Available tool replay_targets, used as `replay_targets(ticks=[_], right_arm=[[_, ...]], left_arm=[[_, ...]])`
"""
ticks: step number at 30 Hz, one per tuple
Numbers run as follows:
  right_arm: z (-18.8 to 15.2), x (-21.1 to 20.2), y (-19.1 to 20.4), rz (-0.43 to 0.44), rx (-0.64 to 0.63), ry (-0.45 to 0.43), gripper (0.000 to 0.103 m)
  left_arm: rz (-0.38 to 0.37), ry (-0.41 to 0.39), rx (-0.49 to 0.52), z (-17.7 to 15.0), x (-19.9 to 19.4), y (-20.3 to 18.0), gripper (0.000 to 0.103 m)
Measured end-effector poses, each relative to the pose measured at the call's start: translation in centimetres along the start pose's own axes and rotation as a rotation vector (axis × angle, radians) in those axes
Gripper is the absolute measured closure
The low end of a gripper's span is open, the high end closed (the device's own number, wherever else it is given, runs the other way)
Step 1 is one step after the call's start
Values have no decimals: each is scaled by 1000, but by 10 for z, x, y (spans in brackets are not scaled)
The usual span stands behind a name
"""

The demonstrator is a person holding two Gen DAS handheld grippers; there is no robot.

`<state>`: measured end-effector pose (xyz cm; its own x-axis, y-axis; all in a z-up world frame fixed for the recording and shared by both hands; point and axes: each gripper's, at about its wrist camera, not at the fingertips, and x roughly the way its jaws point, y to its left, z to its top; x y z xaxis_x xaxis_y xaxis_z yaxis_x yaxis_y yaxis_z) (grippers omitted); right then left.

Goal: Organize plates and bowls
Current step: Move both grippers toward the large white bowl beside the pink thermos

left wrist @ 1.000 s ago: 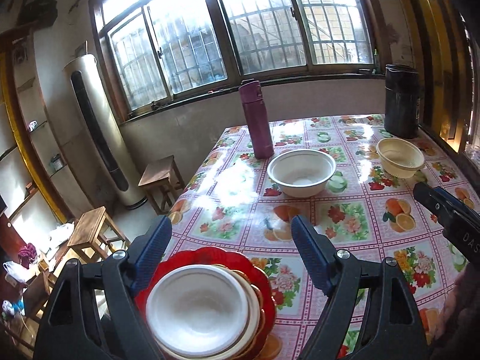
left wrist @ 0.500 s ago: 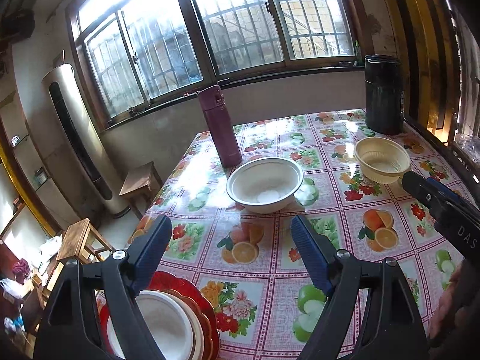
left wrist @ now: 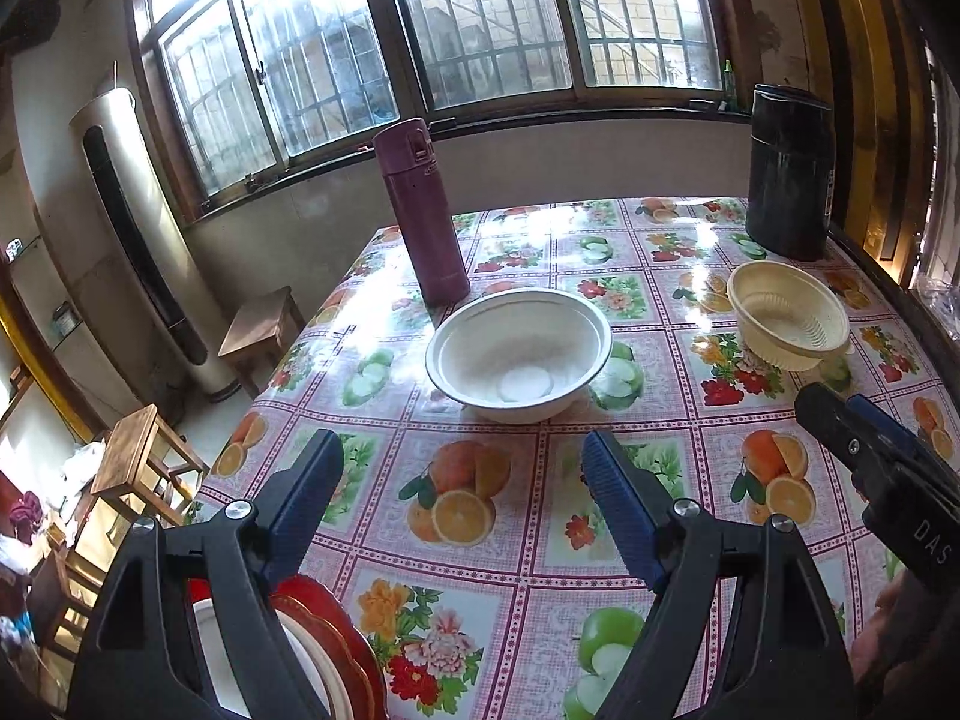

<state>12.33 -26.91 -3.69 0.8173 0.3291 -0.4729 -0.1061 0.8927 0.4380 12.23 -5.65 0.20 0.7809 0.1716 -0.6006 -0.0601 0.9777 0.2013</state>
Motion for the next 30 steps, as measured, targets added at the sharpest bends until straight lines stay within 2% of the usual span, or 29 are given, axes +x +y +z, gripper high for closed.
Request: replay_targets(ticks=[20, 24, 28, 30], right_arm=[[-7, 16, -16, -38, 49, 55, 18], [-7, 17, -19, -53, 62, 57, 15], [-6, 18, -24, -59, 79, 56, 15], [-6, 18, -25, -58, 85, 58, 15]], left_arm=[[-40, 103, -85, -6, 46, 0, 20], [-74, 127, -132, -13, 61, -3, 20], [-175, 187, -181, -23, 79, -6, 20], [-192, 211, -191, -26, 85, -8, 19]])
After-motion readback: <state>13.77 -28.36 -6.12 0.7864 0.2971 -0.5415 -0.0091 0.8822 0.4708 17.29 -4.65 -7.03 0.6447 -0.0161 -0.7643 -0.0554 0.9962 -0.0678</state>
